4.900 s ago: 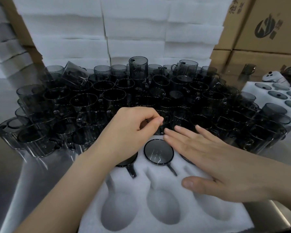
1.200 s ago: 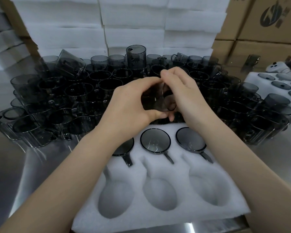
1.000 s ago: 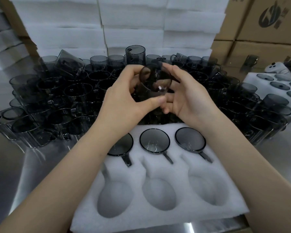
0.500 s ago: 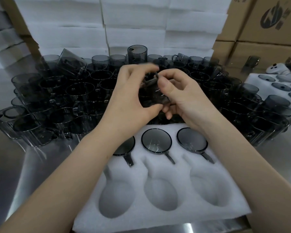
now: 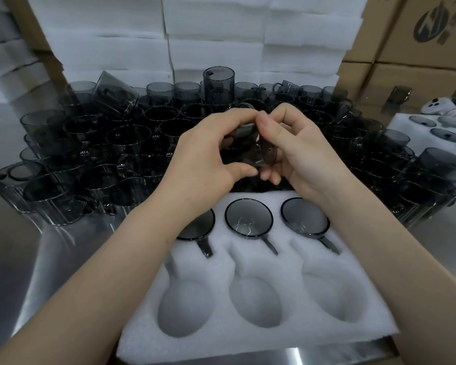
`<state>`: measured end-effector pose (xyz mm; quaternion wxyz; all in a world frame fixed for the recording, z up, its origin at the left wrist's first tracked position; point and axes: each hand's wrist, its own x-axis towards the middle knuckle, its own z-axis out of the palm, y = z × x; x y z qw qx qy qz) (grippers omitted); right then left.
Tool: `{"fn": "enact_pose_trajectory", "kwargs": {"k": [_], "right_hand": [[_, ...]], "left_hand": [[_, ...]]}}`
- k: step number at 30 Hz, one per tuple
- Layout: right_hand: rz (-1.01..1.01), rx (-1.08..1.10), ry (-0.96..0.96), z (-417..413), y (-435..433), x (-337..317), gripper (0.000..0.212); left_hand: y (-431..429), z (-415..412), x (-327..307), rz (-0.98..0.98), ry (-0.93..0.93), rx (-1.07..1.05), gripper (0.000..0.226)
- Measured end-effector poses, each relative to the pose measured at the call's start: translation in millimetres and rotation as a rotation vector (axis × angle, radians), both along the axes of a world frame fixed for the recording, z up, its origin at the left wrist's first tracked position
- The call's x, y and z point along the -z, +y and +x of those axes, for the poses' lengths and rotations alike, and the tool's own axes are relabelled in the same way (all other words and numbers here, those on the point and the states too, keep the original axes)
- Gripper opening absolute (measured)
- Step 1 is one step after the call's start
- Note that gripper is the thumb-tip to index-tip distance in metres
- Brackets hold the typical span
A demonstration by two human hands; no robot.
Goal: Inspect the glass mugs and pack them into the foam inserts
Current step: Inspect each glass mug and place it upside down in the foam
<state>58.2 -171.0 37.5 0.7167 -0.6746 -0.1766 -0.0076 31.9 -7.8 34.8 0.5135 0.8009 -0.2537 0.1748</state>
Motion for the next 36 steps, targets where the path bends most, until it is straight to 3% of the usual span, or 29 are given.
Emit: {"fn": "enact_pose_trajectory", "kwargs": {"k": [6,13,18,24,31,36], "right_hand": [[0.179,-0.112,0.11,4.0,-4.6,0.0,0.018],[0.334,-0.421,0.192,5.4,-11.6,-1.9,0.052],[0.232,-0.323,0.127,4.8,-10.5,-2.8,0.057],[0.013,-0.079,0.015,1.6,-3.9,-2.3,0.03],[-0.058,0.16,-0.095,1.6,3.1,-0.2,0.026],[-0.005,0.045,0.007,-1.1,2.8,-2.7,0.025]], "left_hand": [[0.1,0.0,-0.4,-0.135,0.048,0.104,0.067],[4.2,2.3,-1.3,-0.276,0.077,0.081,0.066],[5.6,4.2,-0.6,-0.25,0.109,0.068,0.066],[1.8,4.4,2.9,-0.145,0.11,0.04,0.066],[-0.5,4.3,3.7,-0.035,0.058,0.006,0.056],[-1.2,1.5,1.6,0.041,0.027,-0.035,0.053]]}}
